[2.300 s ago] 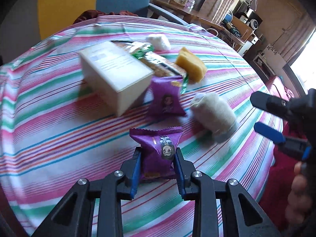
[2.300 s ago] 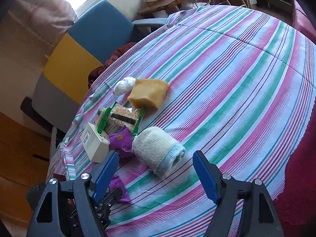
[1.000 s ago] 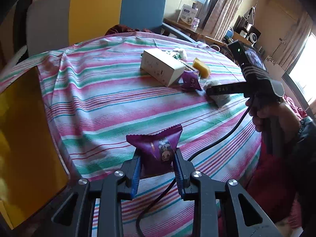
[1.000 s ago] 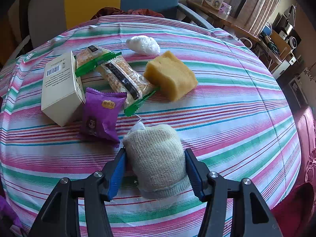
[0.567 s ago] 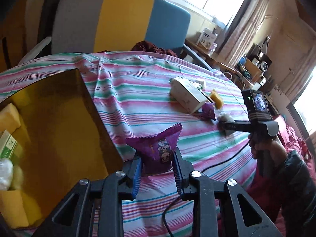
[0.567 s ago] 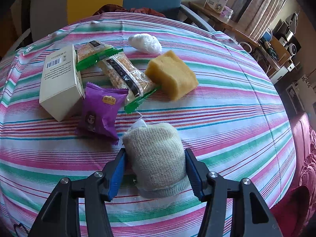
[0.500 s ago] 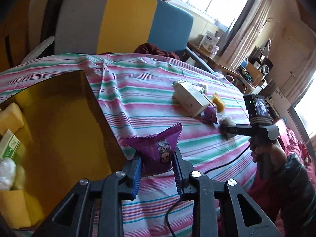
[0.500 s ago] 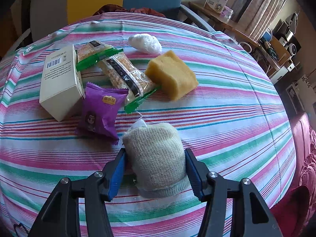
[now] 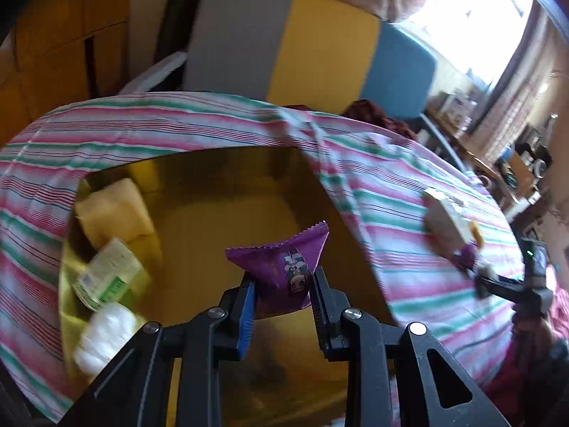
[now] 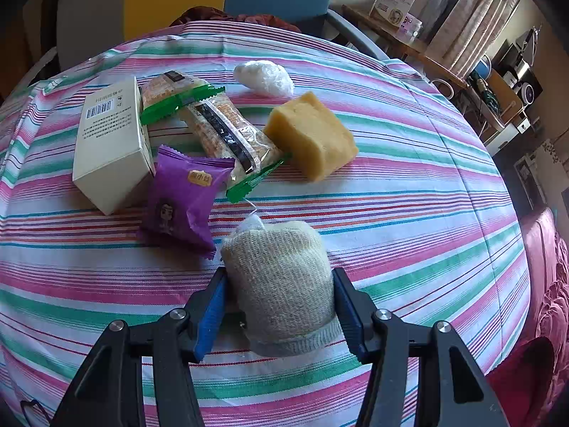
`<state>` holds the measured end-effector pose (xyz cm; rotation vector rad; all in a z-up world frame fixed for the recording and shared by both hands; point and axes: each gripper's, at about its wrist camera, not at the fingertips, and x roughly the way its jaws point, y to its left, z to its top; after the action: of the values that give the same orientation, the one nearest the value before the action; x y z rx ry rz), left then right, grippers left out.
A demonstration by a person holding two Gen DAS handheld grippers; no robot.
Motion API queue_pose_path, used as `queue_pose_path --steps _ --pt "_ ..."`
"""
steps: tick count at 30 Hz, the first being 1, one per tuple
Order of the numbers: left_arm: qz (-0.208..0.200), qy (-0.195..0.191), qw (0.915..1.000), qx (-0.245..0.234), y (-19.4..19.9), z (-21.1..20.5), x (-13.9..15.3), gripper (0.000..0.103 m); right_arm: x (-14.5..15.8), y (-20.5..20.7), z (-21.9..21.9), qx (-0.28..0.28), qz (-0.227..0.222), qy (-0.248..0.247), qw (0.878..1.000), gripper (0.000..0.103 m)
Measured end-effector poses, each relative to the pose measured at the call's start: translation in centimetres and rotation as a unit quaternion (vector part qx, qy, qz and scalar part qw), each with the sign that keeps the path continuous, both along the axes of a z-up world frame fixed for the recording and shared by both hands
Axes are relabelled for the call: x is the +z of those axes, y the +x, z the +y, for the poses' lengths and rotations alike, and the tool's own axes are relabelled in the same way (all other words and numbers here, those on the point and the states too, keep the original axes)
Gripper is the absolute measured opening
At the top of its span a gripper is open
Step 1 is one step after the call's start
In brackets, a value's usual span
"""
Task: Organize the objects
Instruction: 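Lower the purple packet into the gold tray and open the left tool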
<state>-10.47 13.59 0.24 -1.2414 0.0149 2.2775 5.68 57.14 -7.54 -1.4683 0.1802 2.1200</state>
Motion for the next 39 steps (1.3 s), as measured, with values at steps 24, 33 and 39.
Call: queue_pose_path --steps 24,33,39 --pt "-0.032 -0.119 0.9905 0.062 -12.7 -0.5 -6.2 0.031 -0.1 -0.1 0.3 0.000 -0.001 0.001 1.000 0.058" --pt "-0.024 -0.113 0.9911 0.066 -12.7 -0.5 -5.7 0.037 -0.1 -0.1 0.3 0.000 -0.001 0.001 1.000 0.058" --pt "0.003 -0.086 0.9934 0.075 -10.8 -2.0 -2.9 0.051 -0.2 -0.2 0.4 0.000 -0.001 0.001 1.000 0.058"
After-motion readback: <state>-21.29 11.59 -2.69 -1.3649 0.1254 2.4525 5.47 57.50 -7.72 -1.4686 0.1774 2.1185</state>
